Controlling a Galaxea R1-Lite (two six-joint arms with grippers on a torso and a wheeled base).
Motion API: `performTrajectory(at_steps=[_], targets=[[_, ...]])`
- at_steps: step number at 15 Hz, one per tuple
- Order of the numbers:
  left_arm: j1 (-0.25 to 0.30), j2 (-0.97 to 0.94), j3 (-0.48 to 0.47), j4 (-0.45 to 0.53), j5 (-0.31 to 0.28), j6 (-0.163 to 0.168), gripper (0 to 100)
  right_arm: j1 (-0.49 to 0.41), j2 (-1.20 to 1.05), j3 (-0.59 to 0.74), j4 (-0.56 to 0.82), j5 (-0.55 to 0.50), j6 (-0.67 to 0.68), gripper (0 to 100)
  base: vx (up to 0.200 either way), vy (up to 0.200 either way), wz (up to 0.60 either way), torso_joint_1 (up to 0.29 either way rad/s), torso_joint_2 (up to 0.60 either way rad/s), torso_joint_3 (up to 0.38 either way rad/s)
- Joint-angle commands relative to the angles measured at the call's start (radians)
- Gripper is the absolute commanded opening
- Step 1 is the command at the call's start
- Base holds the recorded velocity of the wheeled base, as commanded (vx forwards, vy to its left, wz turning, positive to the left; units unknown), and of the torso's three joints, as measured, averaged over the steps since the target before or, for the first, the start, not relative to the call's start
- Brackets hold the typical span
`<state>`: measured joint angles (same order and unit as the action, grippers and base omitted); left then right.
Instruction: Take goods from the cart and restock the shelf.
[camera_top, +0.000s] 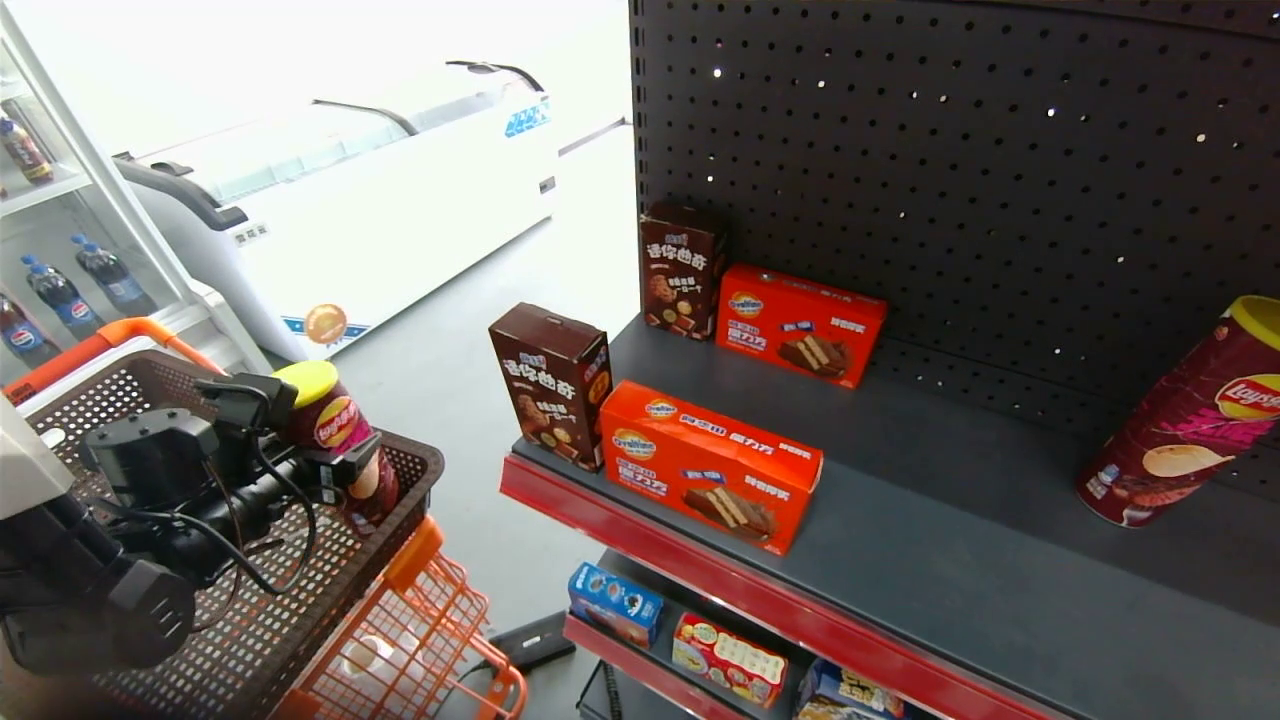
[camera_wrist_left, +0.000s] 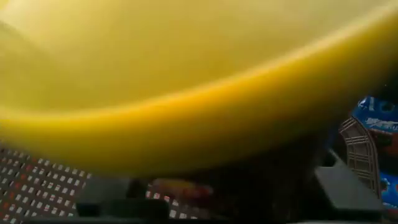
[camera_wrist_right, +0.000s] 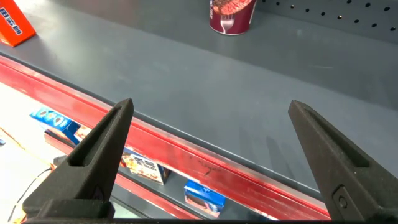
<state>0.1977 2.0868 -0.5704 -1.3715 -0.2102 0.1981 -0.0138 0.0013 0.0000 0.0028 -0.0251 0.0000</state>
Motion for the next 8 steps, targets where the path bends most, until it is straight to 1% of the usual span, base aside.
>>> performTrajectory(at_steps=[1, 4, 6, 8], targets=[[-0.007, 0.024, -0.028, 0.006, 0.0, 0.0, 0, 0.0, 0.0, 0.0, 0.0, -0.001, 0.0, 100, 0.0, 0.0, 0.0, 0.0, 0.0, 0.0], [-0.026, 0.01, -0.042, -0.006, 0.0, 0.0, 0, 0.0, 0.0, 0.0, 0.0, 0.001, 0.0, 100, 0.0, 0.0, 0.0, 0.0, 0.0, 0.0], [-0.03, -0.044, -0.037, -0.006, 0.002, 0.0, 0, 0.0, 0.0, 0.0, 0.0, 0.001, -0.002, 100, 0.0, 0.0, 0.0, 0.0, 0.0, 0.0], [-0.034, -0.139, -0.032, -0.001, 0.008, 0.0, 0, 0.0, 0.0, 0.0, 0.0, 0.001, 0.0, 100, 0.0, 0.0, 0.0, 0.0, 0.0, 0.0]])
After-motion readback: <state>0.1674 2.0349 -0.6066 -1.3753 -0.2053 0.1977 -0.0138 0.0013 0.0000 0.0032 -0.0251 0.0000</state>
